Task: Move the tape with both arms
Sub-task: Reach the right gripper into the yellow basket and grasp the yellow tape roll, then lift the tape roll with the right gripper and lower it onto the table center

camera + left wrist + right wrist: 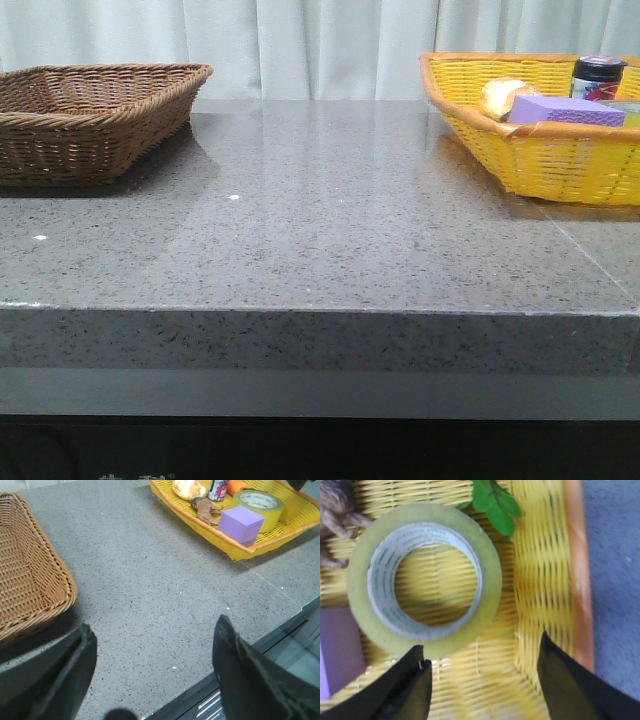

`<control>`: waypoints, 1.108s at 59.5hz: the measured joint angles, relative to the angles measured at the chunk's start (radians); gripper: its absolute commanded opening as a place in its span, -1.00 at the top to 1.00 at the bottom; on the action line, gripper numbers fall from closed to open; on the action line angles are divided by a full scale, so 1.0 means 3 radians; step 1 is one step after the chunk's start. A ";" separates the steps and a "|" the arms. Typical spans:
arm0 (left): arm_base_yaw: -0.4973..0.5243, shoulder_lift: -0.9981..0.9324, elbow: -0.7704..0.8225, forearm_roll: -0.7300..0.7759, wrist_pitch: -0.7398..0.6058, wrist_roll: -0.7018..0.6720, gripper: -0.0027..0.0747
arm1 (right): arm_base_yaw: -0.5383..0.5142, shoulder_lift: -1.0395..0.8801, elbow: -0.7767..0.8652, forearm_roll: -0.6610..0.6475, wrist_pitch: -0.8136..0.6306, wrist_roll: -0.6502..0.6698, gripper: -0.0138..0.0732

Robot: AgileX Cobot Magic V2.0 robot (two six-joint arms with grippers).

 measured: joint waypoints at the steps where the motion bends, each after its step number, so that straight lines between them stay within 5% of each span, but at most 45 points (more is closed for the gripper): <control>1: 0.0000 0.0000 0.0000 0.0000 0.0000 0.0000 -0.33 | 0.0000 0.0045 -0.0035 0.0006 0.0018 -0.0003 -0.39; 25: 0.0000 0.0000 0.0000 0.0000 0.0010 0.0000 -0.33 | 0.0000 0.0925 -0.0669 0.0026 0.0154 -0.0010 -0.37; 43: 0.0000 0.0000 0.0000 0.0000 0.0018 0.0000 -0.33 | 0.0000 0.1104 -0.0677 0.0106 0.0185 -0.0032 0.32; 66: 0.0000 0.0000 0.0000 0.0000 0.0018 0.0000 -0.33 | -0.0007 0.1117 -0.1030 0.0106 0.0250 -0.0045 0.36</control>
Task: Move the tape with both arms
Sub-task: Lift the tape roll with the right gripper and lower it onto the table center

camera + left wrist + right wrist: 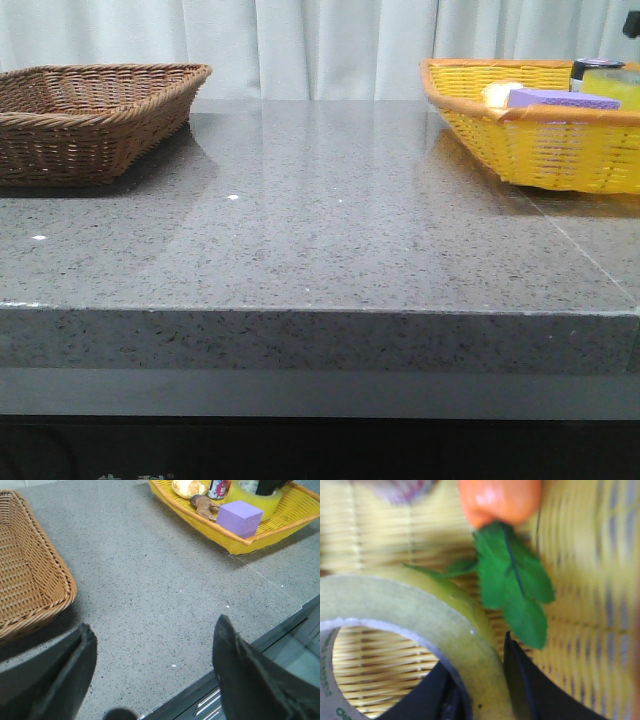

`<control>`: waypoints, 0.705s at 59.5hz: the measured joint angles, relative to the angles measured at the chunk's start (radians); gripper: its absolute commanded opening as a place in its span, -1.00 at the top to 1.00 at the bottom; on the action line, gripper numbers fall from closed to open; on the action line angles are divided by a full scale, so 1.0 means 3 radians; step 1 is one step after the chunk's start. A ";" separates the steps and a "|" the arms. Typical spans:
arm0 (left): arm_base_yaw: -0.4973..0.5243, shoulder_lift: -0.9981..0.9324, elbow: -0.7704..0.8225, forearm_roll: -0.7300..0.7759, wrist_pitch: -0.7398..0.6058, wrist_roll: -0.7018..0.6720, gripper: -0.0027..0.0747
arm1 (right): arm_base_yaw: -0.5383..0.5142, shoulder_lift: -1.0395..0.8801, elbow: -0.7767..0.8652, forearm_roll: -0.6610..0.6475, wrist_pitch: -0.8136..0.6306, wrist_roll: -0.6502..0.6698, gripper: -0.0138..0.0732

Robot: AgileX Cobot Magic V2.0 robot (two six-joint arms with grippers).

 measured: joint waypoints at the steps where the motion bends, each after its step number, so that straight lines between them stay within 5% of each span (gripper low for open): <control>1: 0.0000 0.0000 0.0000 0.0000 0.0000 0.0000 -0.33 | 0.0000 -0.0006 -0.0013 0.0000 0.0000 0.0000 0.36; 20: 0.0000 0.0000 0.0000 0.0000 0.0000 0.0000 -0.33 | 0.0268 -0.0429 -0.0095 0.0000 0.0034 -0.0002 0.36; 42: 0.0000 0.0000 0.0000 0.0000 0.0000 0.0000 -0.33 | 0.1425 -0.0663 -0.0104 0.0006 0.0068 -0.0028 0.36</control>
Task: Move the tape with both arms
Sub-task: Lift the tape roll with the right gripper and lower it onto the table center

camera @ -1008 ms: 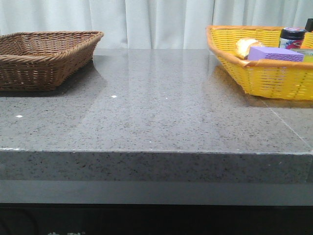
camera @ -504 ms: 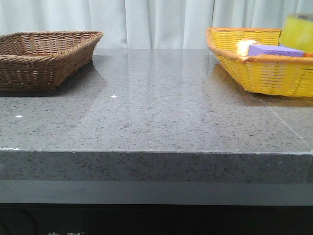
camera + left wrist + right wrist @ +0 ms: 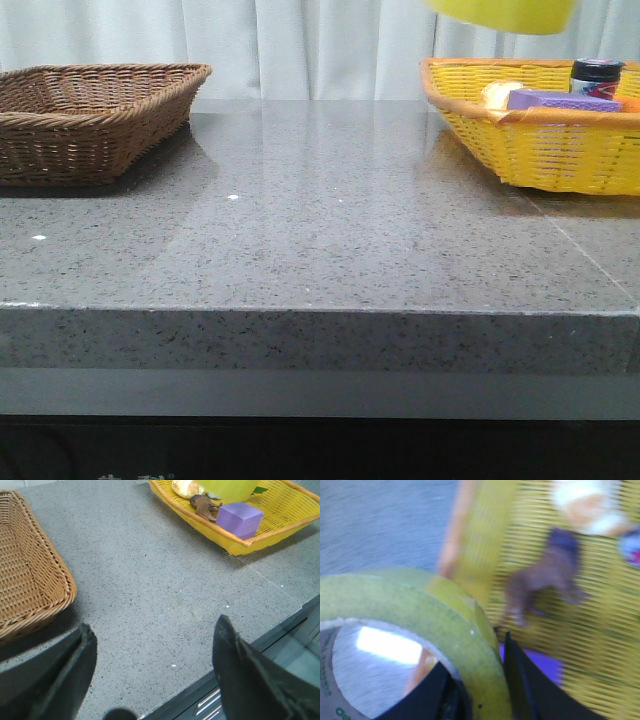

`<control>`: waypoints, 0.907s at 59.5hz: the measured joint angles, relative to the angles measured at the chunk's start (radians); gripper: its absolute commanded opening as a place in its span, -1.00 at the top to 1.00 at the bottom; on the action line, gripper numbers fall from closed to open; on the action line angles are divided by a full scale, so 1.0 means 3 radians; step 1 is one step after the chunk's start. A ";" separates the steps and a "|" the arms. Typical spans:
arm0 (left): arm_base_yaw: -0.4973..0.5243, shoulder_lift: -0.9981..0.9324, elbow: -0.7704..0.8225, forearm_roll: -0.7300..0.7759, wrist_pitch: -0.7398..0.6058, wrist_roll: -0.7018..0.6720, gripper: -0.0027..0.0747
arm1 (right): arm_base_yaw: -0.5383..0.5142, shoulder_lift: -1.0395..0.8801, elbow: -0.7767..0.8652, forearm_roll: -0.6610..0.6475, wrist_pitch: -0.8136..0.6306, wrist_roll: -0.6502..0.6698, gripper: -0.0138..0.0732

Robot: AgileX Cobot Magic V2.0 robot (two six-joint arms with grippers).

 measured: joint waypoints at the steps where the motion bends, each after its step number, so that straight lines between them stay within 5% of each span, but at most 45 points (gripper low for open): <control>1: 0.0000 0.0000 0.0000 0.0000 0.0000 0.0000 -0.33 | 0.0049 0.0000 0.0000 0.0000 0.0000 0.0000 0.36; 23: 0.0000 0.0000 0.0000 0.0000 0.0000 0.0000 -0.33 | 0.0930 0.0148 0.0000 0.0023 -0.0133 0.0000 0.36; 54: 0.0000 0.0000 0.0000 0.0000 0.0000 0.0000 -0.33 | 0.1045 0.0737 0.0000 -0.0158 -0.0166 0.0000 0.35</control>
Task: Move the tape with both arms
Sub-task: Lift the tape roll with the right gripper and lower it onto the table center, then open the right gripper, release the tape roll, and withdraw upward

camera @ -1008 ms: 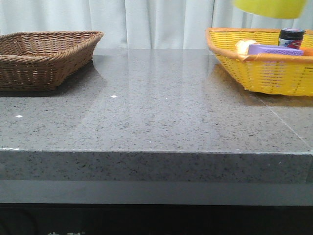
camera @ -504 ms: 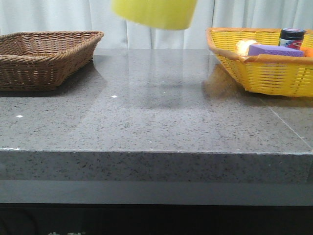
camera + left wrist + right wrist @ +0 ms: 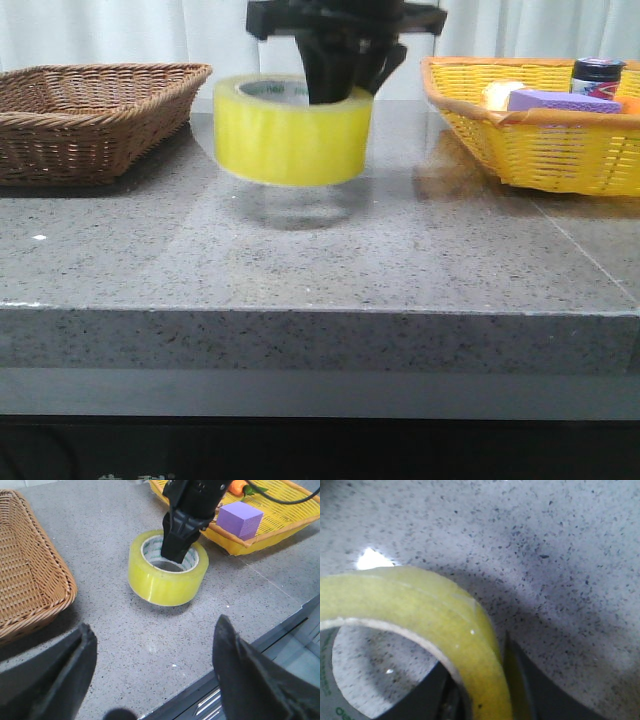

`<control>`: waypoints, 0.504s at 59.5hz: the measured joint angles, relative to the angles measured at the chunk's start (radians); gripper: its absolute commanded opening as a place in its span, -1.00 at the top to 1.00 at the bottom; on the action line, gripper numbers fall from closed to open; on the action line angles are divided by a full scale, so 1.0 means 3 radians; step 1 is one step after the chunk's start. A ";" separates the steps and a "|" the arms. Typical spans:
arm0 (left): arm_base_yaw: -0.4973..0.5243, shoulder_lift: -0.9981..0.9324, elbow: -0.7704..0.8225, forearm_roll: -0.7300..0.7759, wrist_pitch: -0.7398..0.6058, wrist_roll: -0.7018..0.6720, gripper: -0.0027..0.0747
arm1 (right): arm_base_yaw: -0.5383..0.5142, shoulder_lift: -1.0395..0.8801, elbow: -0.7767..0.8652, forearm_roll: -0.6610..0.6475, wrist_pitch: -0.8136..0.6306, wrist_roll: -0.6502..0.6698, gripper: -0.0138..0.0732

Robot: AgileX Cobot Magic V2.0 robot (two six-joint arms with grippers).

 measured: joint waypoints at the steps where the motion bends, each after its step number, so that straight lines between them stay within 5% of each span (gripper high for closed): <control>1: 0.0000 0.0000 0.0000 0.0000 0.0000 0.0000 -0.33 | 0.0000 0.0020 0.0000 0.0000 -0.0007 0.0000 0.35; 10: 0.0000 0.0000 0.0000 0.0000 0.0000 0.0000 -0.33 | 0.0000 0.0163 0.0000 -0.0003 -0.0028 0.0000 0.24; 24: 0.0000 0.0000 0.0000 0.0000 0.0000 0.0000 -0.33 | 0.0000 0.0220 -0.0006 -0.0008 -0.0071 0.0000 -0.29; 30: 0.0000 0.0000 0.0000 0.0000 0.0000 0.0000 -0.33 | 0.0000 0.0206 -0.0007 -0.0008 -0.0078 0.0000 -0.32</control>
